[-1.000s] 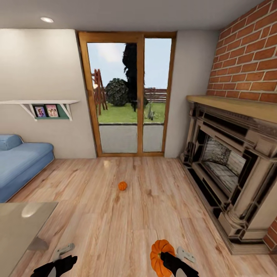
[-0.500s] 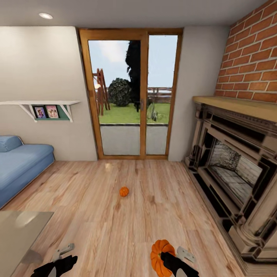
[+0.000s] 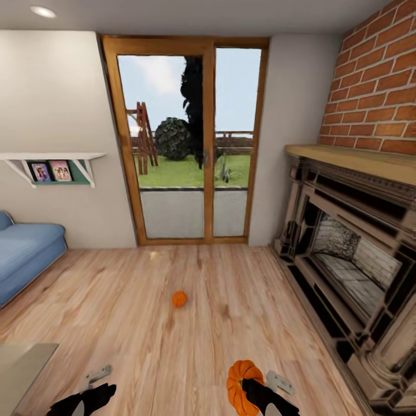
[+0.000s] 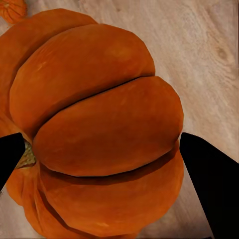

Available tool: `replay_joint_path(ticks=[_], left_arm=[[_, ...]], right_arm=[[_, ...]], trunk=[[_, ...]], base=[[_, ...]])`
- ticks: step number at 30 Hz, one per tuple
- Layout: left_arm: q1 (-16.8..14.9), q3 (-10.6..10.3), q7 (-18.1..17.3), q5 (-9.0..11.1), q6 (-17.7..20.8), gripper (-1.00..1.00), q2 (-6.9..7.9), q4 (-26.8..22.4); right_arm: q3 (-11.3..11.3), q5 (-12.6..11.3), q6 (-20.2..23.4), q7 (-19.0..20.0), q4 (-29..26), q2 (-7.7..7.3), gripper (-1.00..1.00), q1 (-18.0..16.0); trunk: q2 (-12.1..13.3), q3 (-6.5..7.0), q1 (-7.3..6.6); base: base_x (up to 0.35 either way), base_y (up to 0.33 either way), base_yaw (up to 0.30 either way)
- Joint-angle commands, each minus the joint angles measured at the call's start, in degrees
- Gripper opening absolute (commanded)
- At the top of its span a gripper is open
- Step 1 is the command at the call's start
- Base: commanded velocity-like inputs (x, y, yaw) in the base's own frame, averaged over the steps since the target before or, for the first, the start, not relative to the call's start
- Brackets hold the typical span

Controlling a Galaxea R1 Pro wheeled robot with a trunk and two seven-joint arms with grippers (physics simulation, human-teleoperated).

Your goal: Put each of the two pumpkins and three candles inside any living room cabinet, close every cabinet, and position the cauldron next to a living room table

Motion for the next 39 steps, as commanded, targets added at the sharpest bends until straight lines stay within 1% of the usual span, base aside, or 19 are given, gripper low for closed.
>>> replay_joint_path(ticks=[1,22,26,28,29,30,31,32,33,34,36,38,39], left_arm=[[0.0,0.0,0.0,0.0,0.0,1.0,0.01,0.0],[0.0,0.0,0.0,0.1,0.0,1.0,0.02,0.0],[0.0,0.1,-0.1,0.5,0.4,1.0,0.15,0.0],[-0.1,0.2,-0.3,0.6,0.7,1.0,0.28,0.0],[-0.1,0.2,-0.4,0.6,0.9,1.0,0.34,0.0],[-0.2,0.2,-0.5,0.6,1.5,1.0,0.41,-0.2],[-0.5,0.2,-0.5,0.6,2.9,1.0,0.43,-0.4],[-1.0,0.2,-0.5,0.6,4.9,1.0,0.46,-0.7],[-1.7,0.2,-0.5,0.6,7.2,1.0,0.5,-1.3],[-2.7,0.1,-0.5,0.5,9.4,1.0,0.52,-2.1],[-4.4,0.1,-0.5,0.5,13.0,1.0,0.58,-4.0],[-5.6,0.1,-0.5,0.5,14.9,1.0,0.62,-5.5],[-6.2,0.0,-0.5,0.4,15.3,1.0,0.63,-5.9]], right_arm=[[0.0,0.1,0.0,-0.3,0.0,0.0,-1.0,0.0],[-0.1,0.0,-0.2,-0.3,0.0,-0.06,-1.0,0.0],[-0.4,0.0,0.1,-0.3,-0.4,-0.2,-1.0,0.0],[-0.6,-0.2,1.0,-0.4,-0.7,-0.19,-1.0,-0.3],[-0.6,-0.3,2.4,-0.5,-1.0,-0.16,-1.0,-0.7],[-0.7,-0.3,4.9,-0.6,-1.7,-0.16,-1.0,-1.6],[-0.8,-0.4,8.3,-0.7,-2.5,-0.26,-1.0,-3.2],[-1.3,-0.5,12.0,-0.7,-3.1,-0.38,-1.0,-5.0],[-2.4,-0.6,15.4,-0.7,-3.5,-0.5,-1.0,-6.8],[-4.2,-0.7,18.2,-0.8,-3.8,-0.58,-1.0,-8.4],[-8.9,-0.8,22.4,-0.8,-4.2,-0.7,-1.0,-11.0],[-13.3,-0.9,26.7,-0.8,-4.4,-0.74,-1.0,-13.2],[-15.0,-0.9,29.2,-0.8,-4.5,-0.74,-1.0,-14.4]], trunk=[[0.0,0.0,0.0],[0.0,0.0,0.0],[0.0,0.0,0.0],[0.0,0.0,0.0],[0.0,0.0,0.0],[0.0,0.0,0.0],[0.0,0.0,0.0],[0.0,0.0,0.0],[0.0,0.0,0.0],[0.0,0.0,0.0],[0.0,0.0,0.0],[0.0,0.0,0.0],[0.0,0.0,0.0]], base=[[0.33,0.0,-0.129],[0.33,0.0,-0.01],[0.33,0.0,0.0],[0.33,0.0,0.0],[0.33,0.0,0.0],[0.33,0.0,0.0],[0.331,0.0,0.0],[0.331,0.0,0.0],[0.331,0.0,0.0],[0.331,0.0,0.0],[0.331,0.0,0.0],[0.331,0.0,0.0],[0.331,0.0,0.0]])
